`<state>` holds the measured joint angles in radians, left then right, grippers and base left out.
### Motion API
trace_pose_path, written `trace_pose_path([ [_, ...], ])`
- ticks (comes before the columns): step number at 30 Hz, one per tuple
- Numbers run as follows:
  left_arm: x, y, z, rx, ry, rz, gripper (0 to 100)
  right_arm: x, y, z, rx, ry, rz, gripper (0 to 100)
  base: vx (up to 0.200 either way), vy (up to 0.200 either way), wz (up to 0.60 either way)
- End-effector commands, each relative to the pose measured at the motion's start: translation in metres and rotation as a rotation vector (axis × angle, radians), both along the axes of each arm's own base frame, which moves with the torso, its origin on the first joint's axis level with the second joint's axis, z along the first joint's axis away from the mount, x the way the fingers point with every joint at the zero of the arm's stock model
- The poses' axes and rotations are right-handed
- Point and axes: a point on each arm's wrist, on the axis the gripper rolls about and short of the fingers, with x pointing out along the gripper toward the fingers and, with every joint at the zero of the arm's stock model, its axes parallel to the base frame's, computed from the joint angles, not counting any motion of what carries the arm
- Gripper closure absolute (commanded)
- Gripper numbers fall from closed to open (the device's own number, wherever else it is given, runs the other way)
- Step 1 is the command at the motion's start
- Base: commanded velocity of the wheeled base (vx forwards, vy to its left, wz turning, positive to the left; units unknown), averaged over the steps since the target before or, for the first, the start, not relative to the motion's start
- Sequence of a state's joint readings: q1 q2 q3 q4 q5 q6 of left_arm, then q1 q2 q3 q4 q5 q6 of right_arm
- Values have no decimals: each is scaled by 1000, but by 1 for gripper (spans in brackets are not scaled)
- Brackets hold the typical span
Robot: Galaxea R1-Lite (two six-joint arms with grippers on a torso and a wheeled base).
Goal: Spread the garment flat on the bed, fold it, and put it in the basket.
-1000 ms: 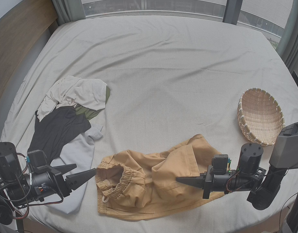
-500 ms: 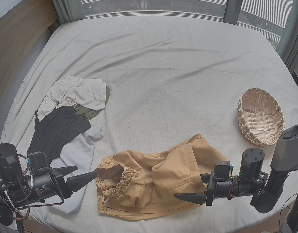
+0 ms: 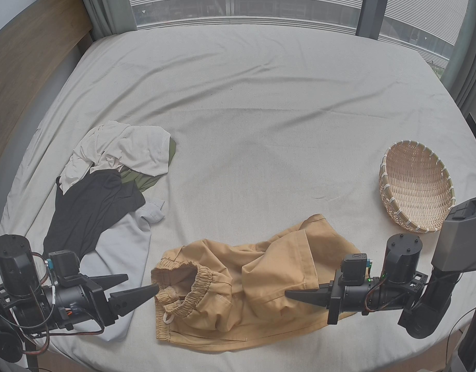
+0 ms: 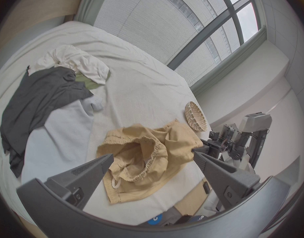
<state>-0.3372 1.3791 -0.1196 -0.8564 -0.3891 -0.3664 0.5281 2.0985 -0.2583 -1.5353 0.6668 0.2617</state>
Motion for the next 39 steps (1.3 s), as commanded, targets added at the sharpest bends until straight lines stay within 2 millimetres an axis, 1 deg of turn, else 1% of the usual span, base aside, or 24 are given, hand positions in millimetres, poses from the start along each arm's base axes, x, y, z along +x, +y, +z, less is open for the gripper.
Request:
trace_pose_path([
  [1,4,-3,-16,16,89,-48,0,-1,-8,7,10,-14,-27,100,0,0,0],
  [4,8,-5,-22,28,122,-57,0,-3,-14,9,9,-12,-42,100,0,0,0],
  [6,18,-9,-31,58,132,-75,0,-5,-20,13,11,-17,-56,100,0,0,0],
  [8,23,-11,-35,66,117,-84,0,-5,-21,14,12,-18,-62,100,0,0,0],
  [10,36,-17,-43,62,76,-89,0,-6,-22,15,14,-21,-65,100,0,0,0],
  [13,46,-24,-48,45,28,-98,0,-7,-23,15,14,-17,-66,100,0,0,0],
  [15,53,-30,-54,27,-7,-108,0,-7,-23,15,14,-18,-66,100,0,0,0],
  [17,54,-32,-57,24,-16,-114,0,-6,-23,15,15,-19,-67,100,0,0,0],
  [18,57,-36,-64,21,-27,-128,0,-6,-23,16,16,-19,-67,100,0,0,0],
  [21,64,-43,-72,17,-51,-135,0,-6,-23,16,15,-24,-79,100,0,0,0],
  [24,67,-45,-73,12,-51,-124,0,-5,-23,16,12,-27,-92,100,0,0,0],
  [31,74,-59,-67,-41,-65,-143,0,-6,-24,16,11,-22,-99,100,0,0,0],
  [39,76,-72,-70,-48,-67,-183,0,-5,-24,16,6,-25,-113,100,0,0,0],
])
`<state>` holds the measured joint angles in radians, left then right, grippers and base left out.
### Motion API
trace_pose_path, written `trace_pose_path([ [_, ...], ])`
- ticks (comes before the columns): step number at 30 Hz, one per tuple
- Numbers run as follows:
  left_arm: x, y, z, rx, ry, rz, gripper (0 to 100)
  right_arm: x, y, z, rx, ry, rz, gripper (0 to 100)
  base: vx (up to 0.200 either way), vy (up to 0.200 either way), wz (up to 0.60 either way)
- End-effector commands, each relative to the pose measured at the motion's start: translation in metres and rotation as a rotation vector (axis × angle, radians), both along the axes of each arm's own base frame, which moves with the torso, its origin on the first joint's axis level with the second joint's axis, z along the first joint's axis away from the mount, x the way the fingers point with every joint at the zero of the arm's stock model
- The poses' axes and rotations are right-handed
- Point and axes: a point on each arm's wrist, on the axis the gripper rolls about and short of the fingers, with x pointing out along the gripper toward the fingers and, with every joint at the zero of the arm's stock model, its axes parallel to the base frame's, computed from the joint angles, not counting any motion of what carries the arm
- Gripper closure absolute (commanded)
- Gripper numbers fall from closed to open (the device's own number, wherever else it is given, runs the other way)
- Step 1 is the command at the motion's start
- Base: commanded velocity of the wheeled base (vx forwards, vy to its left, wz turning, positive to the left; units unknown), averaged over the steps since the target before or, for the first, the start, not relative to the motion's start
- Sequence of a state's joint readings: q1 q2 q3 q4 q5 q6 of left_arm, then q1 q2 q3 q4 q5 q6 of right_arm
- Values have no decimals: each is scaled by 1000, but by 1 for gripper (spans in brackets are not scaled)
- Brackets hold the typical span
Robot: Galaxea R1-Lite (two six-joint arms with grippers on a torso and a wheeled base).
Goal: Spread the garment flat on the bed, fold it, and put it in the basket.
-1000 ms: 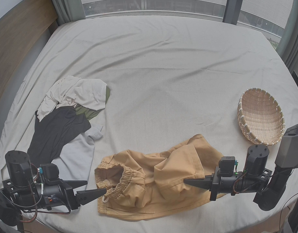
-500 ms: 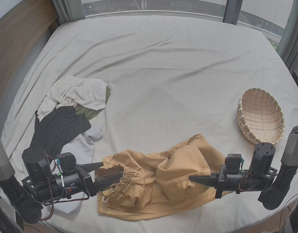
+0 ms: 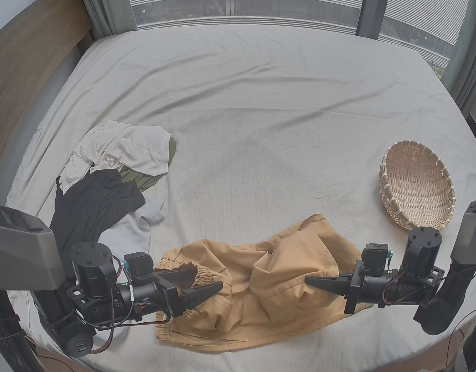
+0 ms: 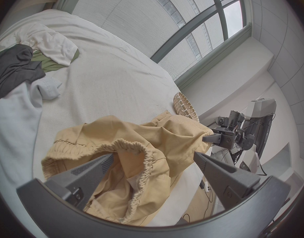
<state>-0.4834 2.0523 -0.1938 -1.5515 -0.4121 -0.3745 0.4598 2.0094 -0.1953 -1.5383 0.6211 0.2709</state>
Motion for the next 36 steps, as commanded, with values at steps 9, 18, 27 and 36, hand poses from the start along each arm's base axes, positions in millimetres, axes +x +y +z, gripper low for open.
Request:
trace_pose_path([
  [9,-4,-16,-17,30,48,-63,0,0,0,0,0,1,-3,100,0,0,0],
  [18,4,-21,-26,47,51,-41,100,0,0,-1,-2,3,-1,100,0,0,0],
  [27,3,-20,-18,36,23,-41,100,-1,-3,0,-2,6,-12,100,0,0,0],
  [36,-1,-14,23,-47,-104,-28,100,-4,-10,15,28,-37,-28,100,0,0,0],
])
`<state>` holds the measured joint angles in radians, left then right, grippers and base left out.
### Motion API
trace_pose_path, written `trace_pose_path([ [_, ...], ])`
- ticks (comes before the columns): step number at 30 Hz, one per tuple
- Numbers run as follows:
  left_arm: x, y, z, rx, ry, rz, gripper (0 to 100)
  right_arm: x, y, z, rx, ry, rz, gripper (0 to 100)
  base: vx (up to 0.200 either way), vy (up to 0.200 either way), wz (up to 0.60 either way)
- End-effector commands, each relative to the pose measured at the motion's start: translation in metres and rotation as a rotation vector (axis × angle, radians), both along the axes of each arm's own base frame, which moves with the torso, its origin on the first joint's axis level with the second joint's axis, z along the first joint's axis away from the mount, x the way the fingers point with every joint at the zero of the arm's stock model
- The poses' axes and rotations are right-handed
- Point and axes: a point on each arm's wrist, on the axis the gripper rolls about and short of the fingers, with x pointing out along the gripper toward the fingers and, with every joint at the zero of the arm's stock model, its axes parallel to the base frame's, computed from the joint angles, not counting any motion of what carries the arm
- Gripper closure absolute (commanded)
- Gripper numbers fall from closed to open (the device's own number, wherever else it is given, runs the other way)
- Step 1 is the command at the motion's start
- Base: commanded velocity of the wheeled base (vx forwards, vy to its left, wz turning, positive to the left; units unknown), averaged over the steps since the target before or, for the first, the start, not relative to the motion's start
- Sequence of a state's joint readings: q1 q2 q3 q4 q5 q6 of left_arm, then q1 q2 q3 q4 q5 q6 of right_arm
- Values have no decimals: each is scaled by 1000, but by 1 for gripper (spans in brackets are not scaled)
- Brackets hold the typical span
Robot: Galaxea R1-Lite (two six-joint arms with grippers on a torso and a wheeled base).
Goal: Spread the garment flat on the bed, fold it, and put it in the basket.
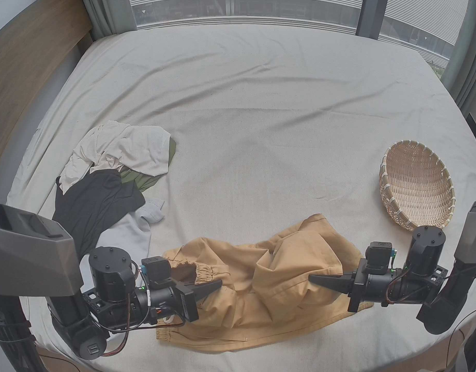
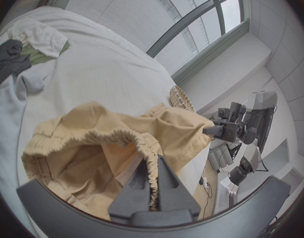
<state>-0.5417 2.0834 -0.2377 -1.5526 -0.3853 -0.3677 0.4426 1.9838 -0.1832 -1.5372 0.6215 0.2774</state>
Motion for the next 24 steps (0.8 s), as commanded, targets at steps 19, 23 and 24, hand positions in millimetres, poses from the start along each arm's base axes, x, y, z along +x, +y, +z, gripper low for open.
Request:
trace_pose_path([
  [19,-16,39,80,-233,-161,101,100,-3,-13,47,81,-188,-40,100,0,0,0],
  [23,-14,39,80,-232,-161,93,100,3,-19,49,85,-198,-68,100,0,0,0],
  [24,-13,39,79,-229,-161,96,100,4,-21,49,84,-198,-77,100,0,0,0],
])
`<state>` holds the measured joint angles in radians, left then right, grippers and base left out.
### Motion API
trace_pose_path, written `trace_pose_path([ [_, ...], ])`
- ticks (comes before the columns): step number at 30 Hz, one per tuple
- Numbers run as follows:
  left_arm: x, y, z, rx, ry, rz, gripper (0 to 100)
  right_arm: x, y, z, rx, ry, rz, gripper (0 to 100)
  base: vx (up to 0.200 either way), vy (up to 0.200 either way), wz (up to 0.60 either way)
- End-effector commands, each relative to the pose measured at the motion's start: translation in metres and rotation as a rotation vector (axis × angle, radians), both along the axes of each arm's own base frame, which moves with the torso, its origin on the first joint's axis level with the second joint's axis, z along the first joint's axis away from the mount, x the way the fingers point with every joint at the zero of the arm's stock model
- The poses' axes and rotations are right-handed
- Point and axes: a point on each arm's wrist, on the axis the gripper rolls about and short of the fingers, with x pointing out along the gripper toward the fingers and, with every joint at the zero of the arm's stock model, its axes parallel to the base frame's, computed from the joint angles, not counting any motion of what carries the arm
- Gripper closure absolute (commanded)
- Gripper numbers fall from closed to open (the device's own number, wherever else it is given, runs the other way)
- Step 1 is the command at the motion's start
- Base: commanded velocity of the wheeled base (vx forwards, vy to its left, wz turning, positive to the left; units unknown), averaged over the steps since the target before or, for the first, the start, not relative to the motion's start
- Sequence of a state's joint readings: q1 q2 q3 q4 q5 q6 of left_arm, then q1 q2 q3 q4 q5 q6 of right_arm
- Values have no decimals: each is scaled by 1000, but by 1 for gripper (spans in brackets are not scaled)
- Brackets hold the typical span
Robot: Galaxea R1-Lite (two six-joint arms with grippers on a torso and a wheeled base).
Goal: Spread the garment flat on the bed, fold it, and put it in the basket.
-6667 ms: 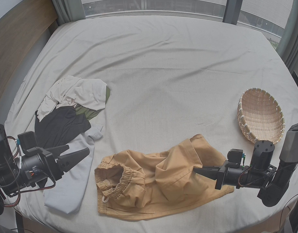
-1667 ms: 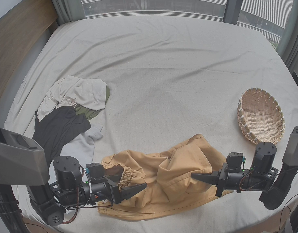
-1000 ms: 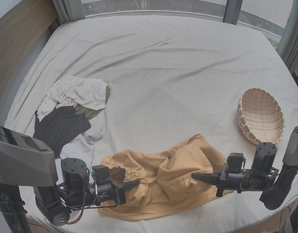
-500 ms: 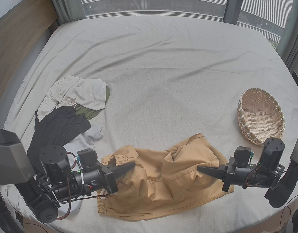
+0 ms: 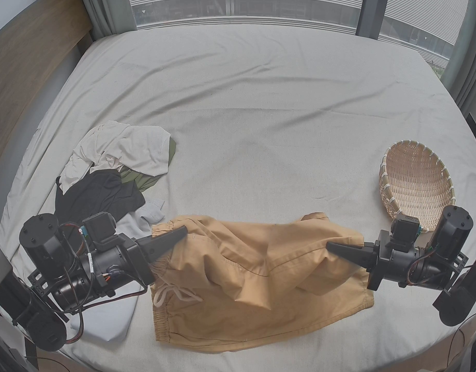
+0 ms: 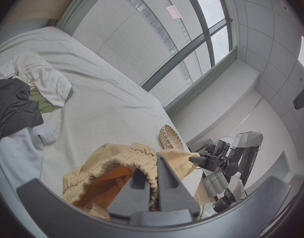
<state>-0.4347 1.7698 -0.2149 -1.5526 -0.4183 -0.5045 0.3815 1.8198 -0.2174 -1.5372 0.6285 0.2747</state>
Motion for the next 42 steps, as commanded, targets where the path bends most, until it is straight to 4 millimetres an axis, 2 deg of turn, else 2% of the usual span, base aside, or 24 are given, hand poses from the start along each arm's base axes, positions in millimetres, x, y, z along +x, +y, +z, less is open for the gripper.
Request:
trace_pose_path([
  [1,4,9,1,0,-10,28,100,5,-9,4,8,-17,-39,100,0,0,0],
  [9,15,30,1,-1,-12,68,100,13,-19,13,23,-59,-88,100,0,0,0],
  [18,29,28,13,-25,-71,72,100,8,-28,36,69,-130,-112,100,0,0,0],
  [24,48,32,4,-11,-57,114,100,12,-40,37,79,-117,-116,100,0,0,0],
  [31,50,34,5,-15,-61,118,100,17,-53,41,94,-119,-143,100,0,0,0],
  [39,52,39,8,-18,-74,138,100,18,-55,46,115,-117,-149,100,0,0,0],
  [40,52,39,10,-20,-82,135,100,15,-55,55,139,-134,-144,100,0,0,0],
  [42,53,38,12,-24,-92,132,100,13,-56,61,156,-146,-141,100,0,0,0],
])
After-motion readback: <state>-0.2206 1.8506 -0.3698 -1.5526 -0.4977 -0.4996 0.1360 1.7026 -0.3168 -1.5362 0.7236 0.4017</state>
